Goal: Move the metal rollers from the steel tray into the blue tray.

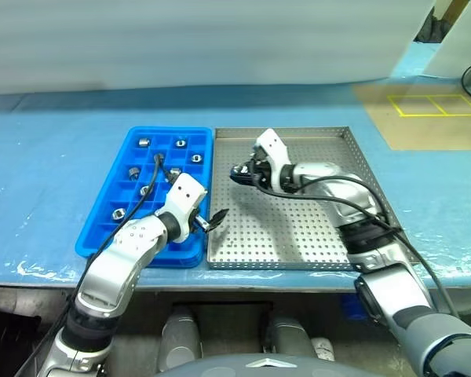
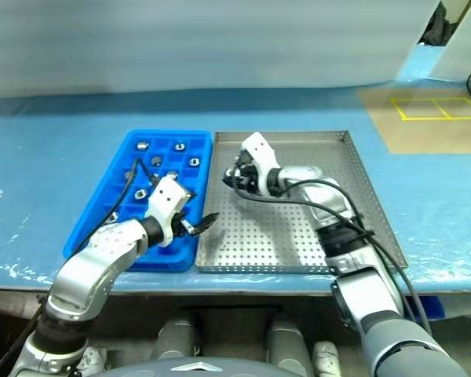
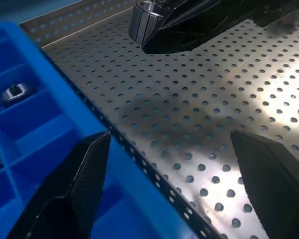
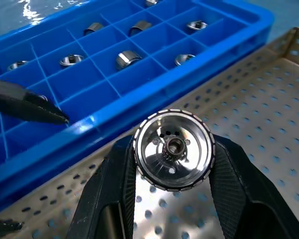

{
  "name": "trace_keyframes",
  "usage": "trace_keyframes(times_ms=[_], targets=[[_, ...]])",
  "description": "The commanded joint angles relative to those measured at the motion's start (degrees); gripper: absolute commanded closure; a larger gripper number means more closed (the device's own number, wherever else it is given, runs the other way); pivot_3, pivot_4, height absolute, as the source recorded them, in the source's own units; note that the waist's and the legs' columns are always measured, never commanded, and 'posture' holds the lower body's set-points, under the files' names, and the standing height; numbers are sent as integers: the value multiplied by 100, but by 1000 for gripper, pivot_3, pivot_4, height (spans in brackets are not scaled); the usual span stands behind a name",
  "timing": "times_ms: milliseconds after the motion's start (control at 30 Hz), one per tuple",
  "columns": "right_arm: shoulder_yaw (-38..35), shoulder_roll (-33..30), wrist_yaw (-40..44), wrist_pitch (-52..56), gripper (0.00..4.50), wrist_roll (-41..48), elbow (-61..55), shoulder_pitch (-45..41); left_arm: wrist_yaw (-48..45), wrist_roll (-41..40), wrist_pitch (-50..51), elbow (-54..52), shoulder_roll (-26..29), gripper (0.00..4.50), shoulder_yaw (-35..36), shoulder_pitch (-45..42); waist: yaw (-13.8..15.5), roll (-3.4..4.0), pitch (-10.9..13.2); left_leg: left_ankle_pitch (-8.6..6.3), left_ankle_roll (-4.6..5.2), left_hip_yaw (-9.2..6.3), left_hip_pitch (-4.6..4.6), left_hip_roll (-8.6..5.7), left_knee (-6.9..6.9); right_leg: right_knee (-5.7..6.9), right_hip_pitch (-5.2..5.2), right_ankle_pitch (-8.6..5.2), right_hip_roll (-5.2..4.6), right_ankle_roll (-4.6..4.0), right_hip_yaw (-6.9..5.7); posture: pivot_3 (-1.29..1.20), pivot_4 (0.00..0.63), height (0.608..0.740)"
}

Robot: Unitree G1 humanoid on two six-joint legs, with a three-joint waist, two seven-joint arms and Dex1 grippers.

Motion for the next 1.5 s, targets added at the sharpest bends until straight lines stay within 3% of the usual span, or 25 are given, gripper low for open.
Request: trace_keyframes(times_ms=[33,367,867,1133,1367,1433,1500], targets=[[66,245,84,-502,2872,-189,482,-412,227,-46,105,-517,-12,425,210,176,67,0,0,0,0,-2,-4,0,0,0,0,0,-1,0,-5,167,150,740],[85,747,270,-1051,2872,-558,1588,-895,586,-58,332,-877,31,425,433,492,222,-1,1,4,-9,-8,-13,6,0,1,-2,-1,-5,0,-21,246,150,740],[386,1114,734,-1205,2872,-789,1546,-824,868,-137,421,-1180,-6,425,545,732,338,-1,2,6,-12,-16,-23,9,-1,1,-9,-1,-5,0,-30,295,150,740],[583,1236,472,-1457,2872,-1214,1880,-839,963,-156,462,-1259,-5,425,544,780,366,-1,2,6,-13,-18,-25,8,-1,1,-10,-2,-5,1,-31,310,150,740],[613,1119,598,-1496,458,-1427,2092,-874,977,-167,454,-1228,10,425,521,719,432,-1,2,6,-14,-19,-24,8,-1,2,-9,-2,-5,1,-32,297,150,740],[505,1118,641,-1498,106,-1360,2015,-857,956,-176,435,-1185,20,425,528,665,472,0,2,6,-14,-19,-24,8,-1,1,-9,-2,-5,1,-31,286,150,740],[249,1106,705,-1483,106,-1136,1835,-819,914,-219,392,-1086,1,425,560,546,484,0,2,7,-14,-19,-24,8,-1,2,-9,-2,-5,1,-32,265,150,740]])
